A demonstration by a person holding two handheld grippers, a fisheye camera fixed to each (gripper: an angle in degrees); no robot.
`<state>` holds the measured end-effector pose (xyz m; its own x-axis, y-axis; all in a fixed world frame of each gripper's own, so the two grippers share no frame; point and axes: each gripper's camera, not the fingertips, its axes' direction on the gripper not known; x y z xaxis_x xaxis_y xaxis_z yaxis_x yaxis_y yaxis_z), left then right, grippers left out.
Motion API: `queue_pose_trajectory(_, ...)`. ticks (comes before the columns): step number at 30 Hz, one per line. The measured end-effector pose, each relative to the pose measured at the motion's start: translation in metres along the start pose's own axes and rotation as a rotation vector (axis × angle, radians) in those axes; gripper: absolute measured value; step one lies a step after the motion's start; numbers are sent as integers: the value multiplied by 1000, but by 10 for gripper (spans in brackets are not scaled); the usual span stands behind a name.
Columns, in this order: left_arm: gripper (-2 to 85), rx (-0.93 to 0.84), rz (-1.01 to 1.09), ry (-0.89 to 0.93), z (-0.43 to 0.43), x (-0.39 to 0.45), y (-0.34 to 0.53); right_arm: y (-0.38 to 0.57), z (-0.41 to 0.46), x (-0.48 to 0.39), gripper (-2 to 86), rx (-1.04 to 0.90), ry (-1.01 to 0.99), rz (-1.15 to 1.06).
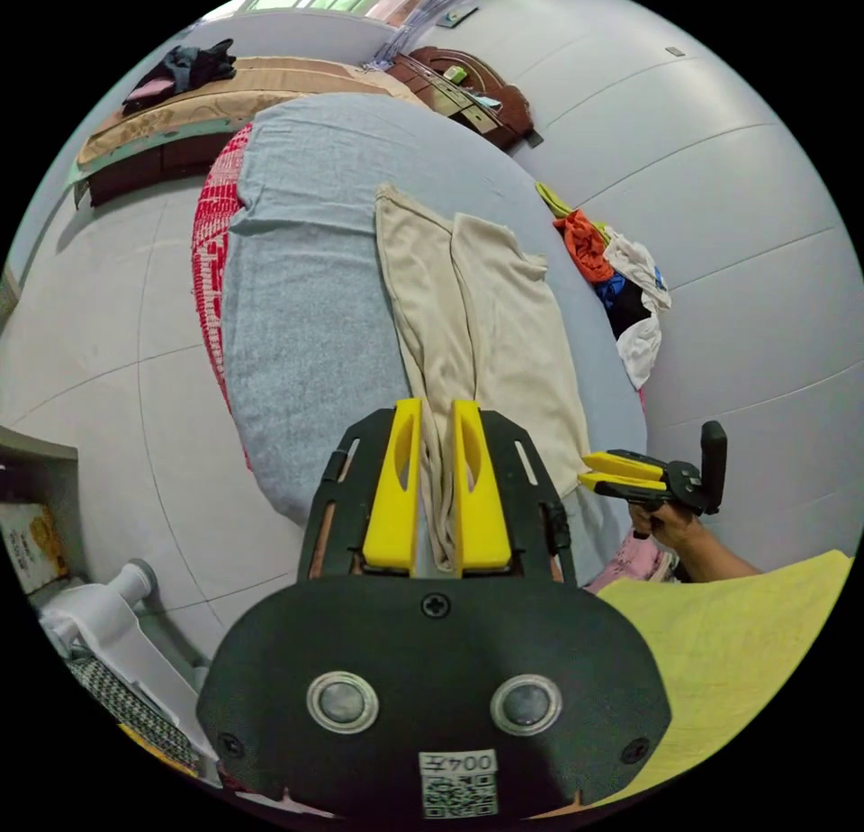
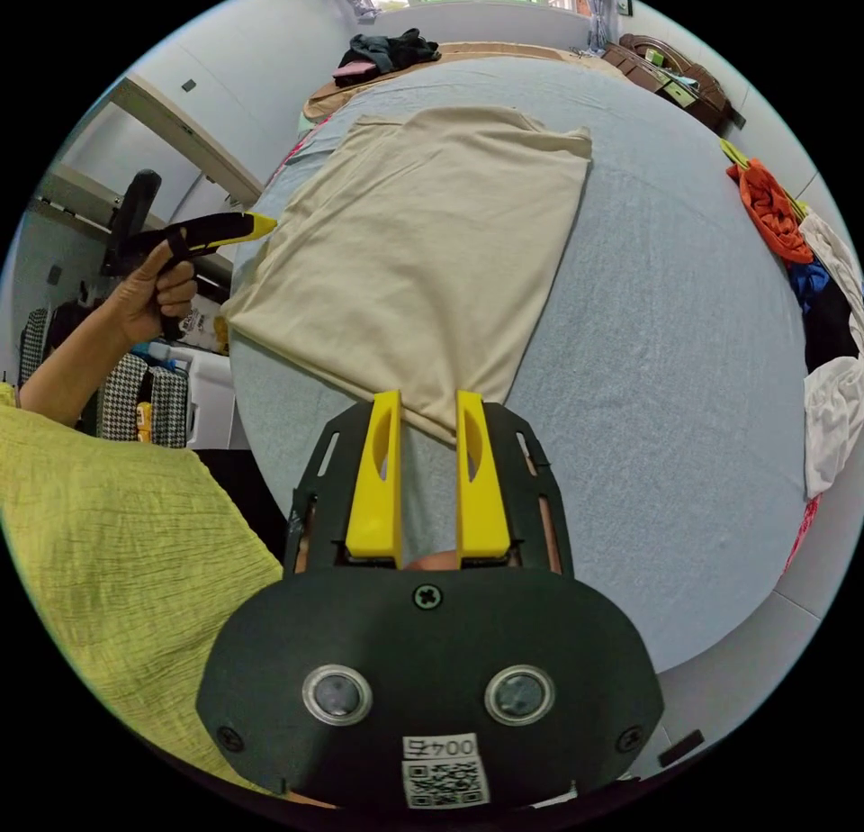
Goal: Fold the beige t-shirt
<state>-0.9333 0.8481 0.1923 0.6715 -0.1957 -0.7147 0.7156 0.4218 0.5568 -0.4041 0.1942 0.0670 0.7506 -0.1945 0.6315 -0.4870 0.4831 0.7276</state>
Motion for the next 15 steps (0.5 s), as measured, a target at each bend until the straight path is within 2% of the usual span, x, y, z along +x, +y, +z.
queue_pose_trajectory(15,68,-37,41,2,11,-1,-14,-11,5,0,77,-33,76,-34)
